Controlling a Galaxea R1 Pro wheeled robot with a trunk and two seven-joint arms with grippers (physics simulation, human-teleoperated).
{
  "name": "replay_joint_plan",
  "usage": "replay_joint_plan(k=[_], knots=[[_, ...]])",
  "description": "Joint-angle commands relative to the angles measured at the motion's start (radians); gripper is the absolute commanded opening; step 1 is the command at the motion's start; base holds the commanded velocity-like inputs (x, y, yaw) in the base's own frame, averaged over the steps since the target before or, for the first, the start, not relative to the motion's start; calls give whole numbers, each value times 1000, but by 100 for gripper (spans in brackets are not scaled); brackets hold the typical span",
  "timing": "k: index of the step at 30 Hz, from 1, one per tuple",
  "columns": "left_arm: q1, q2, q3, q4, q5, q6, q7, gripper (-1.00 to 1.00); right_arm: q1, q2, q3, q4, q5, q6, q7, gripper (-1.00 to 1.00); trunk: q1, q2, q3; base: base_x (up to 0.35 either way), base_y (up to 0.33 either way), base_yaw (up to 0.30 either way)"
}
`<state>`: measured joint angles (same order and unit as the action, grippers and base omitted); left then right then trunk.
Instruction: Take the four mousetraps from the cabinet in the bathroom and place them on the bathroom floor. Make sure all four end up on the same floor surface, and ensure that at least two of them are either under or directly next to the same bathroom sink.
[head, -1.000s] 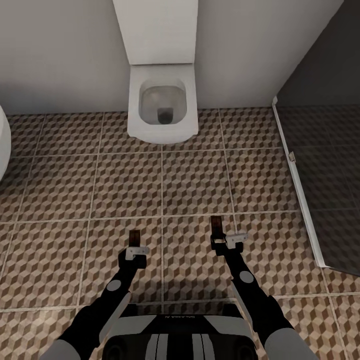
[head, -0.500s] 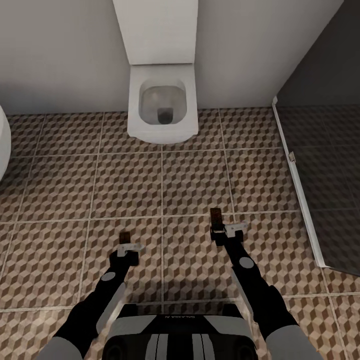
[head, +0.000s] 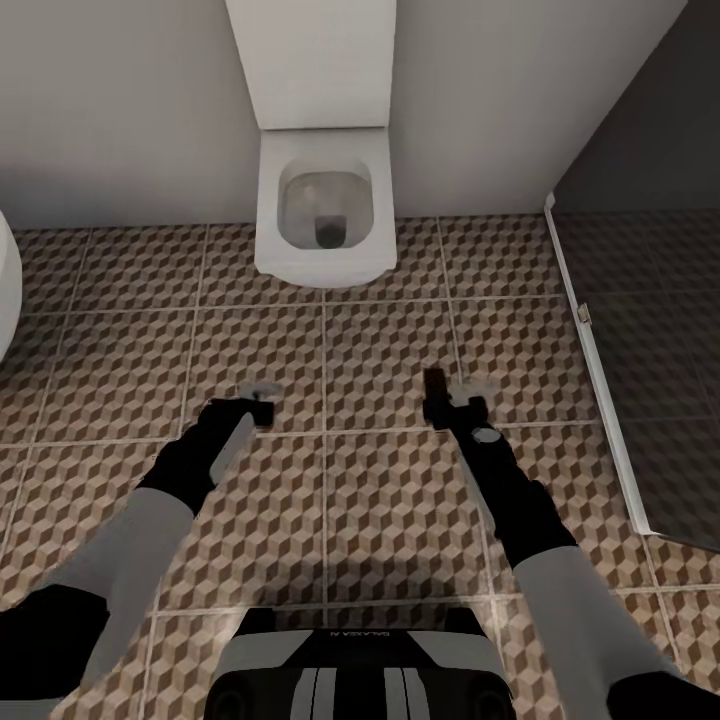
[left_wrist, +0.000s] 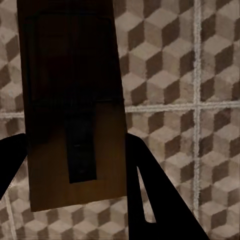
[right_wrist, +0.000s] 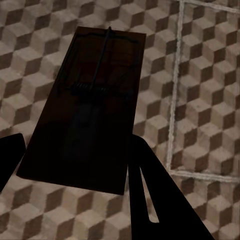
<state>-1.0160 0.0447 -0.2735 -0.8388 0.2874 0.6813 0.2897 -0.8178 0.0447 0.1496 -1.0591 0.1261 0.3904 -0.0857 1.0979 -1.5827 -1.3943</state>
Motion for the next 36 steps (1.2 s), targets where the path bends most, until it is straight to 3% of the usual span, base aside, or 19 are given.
replay_joint_plan(k=[1, 5, 9, 13, 16, 19, 36], knots=[[-16, 1, -5, 20, 11, 15, 9, -100, -32, 4, 2, 45, 7, 10, -5, -100, 0, 0, 0, 0, 0, 0], [-39, 2, -5, 62, 10, 20, 9, -100, -133, 24, 3, 216, 7, 2, -4, -100, 0, 0, 0, 0, 0, 0], [-44, 5, -8, 62, 11, -35, -9, -100, -169, 38, 20, 269, 8, -62, -5, -100, 0, 0, 0, 0, 0, 0], [-45, 9, -16, -27, 10, -52, -40, -100, -176, 42, 73, 267, 9, -106, -6, -100, 0, 0, 0, 0, 0, 0], [-43, 11, -18, -117, 10, -53, -43, -100, -177, 40, 84, 256, 8, -128, -7, -100, 0, 0, 0, 0, 0, 0], [-41, 13, -19, -153, 10, -53, -44, -100, -178, 41, 88, 252, 8, -145, -12, -100, 0, 0, 0, 0, 0, 0], [-39, 13, -19, -188, 10, -54, -46, -100, -178, 40, 87, 249, 6, -150, -19, -100, 8, -14, -7, 0, 0, 0]])
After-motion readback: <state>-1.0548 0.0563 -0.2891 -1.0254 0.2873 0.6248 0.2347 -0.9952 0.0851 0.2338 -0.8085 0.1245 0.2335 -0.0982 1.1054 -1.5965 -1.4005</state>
